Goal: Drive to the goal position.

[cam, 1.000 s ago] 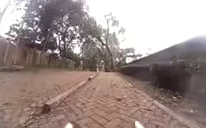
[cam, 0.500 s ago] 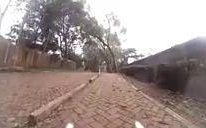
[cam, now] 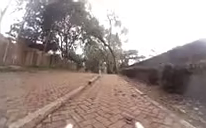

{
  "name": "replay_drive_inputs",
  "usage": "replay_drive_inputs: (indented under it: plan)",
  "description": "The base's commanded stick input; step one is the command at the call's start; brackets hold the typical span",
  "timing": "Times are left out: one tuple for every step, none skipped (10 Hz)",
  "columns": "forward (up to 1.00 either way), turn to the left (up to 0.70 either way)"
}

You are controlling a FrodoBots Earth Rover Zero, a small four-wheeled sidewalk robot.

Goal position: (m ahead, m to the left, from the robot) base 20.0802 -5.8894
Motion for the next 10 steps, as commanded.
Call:
replay_drive_inputs:
  plan:
    - [0.70, 0.00]
    - [0.70, 0.00]
    - [0.70, -0.02]
    - [0.70, -0.19]
    - [0.70, -0.35]
    - [0.70, -0.35]
    - [0.70, -0.35]
    - [0.70, 0.07]
    - [0.70, 0.03]
    - [0.70, 0.00]
